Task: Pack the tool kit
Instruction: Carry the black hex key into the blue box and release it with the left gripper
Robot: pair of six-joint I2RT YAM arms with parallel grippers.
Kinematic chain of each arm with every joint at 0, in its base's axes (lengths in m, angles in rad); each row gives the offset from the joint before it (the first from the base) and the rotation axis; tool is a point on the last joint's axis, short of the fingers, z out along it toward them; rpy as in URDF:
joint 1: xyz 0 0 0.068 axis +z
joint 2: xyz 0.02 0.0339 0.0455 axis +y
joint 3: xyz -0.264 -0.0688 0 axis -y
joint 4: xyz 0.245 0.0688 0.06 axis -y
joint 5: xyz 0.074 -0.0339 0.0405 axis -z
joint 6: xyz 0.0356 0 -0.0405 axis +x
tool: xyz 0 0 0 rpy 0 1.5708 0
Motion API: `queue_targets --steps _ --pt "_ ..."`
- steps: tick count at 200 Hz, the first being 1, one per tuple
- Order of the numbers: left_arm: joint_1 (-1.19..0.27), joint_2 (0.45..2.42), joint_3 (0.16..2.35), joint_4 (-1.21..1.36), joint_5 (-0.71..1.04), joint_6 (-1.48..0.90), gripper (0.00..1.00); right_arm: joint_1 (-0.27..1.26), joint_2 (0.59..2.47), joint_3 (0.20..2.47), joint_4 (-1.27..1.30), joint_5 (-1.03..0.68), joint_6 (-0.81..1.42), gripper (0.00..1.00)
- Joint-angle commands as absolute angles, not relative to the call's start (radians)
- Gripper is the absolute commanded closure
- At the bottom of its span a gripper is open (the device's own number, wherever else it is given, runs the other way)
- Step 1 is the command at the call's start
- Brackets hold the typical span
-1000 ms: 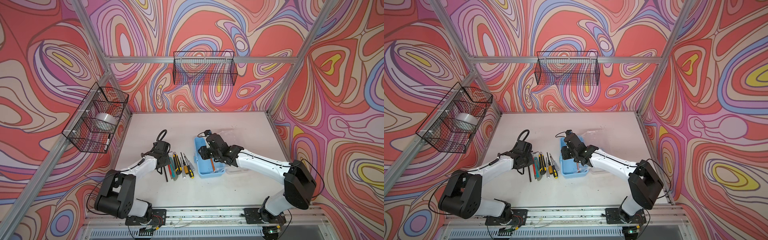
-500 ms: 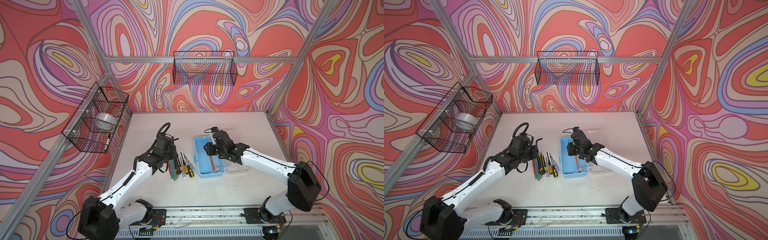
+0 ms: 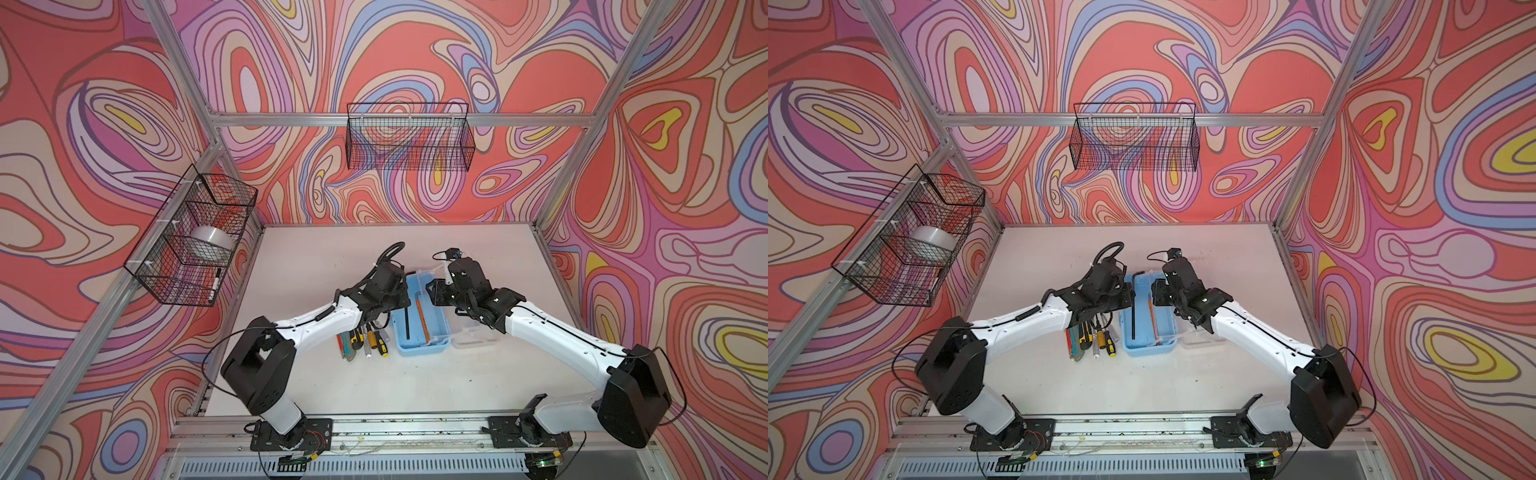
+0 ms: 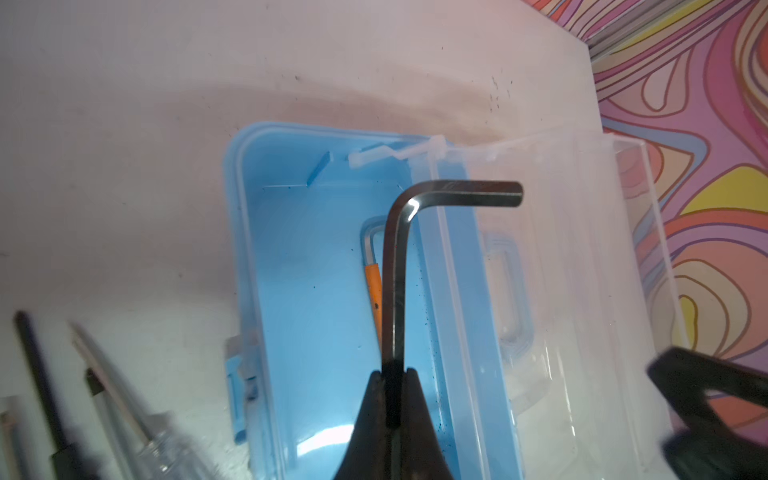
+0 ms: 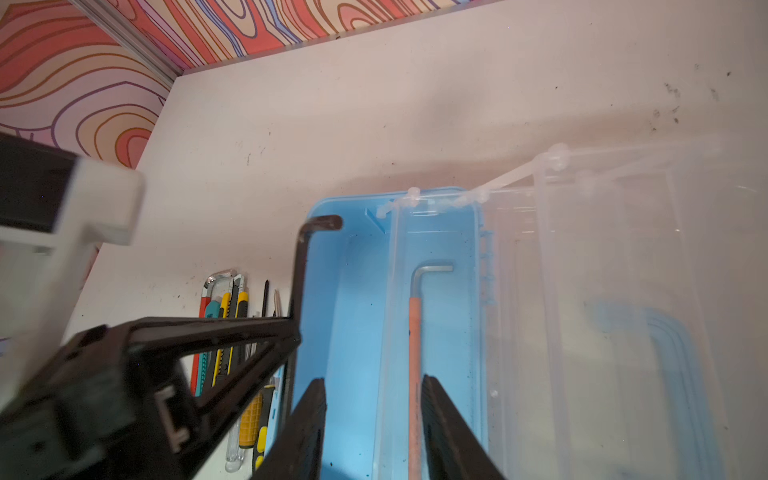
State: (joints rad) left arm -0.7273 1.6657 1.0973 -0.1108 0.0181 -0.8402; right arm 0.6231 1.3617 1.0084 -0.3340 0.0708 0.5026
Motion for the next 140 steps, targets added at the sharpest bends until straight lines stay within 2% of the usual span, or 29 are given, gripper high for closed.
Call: queue_targets --steps 1,46,62,69,83,140 --pt "-0.742 1.729 1.132 -0.047 0.007 -0.918 1.0 0.618 1.33 0.986 -0.358 0.09 0.508 0.6" --pt "-0.748 1.751 1.103 -0.042 -0.04 -0.934 1.0 0.618 1.325 0.971 -0.351 0.083 0.501 0.6" --pt "-0.747 1.766 1.113 -0.043 -0.027 -0.925 0.87 0.617 1.336 0.975 -0.344 0.074 0.501 0.59" --pt "-0.747 1.775 1.125 -0.051 -0.02 -0.924 0.77 0.617 1.341 0.979 -0.343 0.072 0.501 0.58" --pt "-0.748 1.786 1.149 -0.052 0.002 -0.905 0.71 0.617 1.348 0.988 -0.345 0.067 0.498 0.58" --pt "-0.747 1.78 1.237 -0.107 0.006 -0.828 0.68 0.617 1.354 1.029 -0.366 0.044 0.49 0.58"
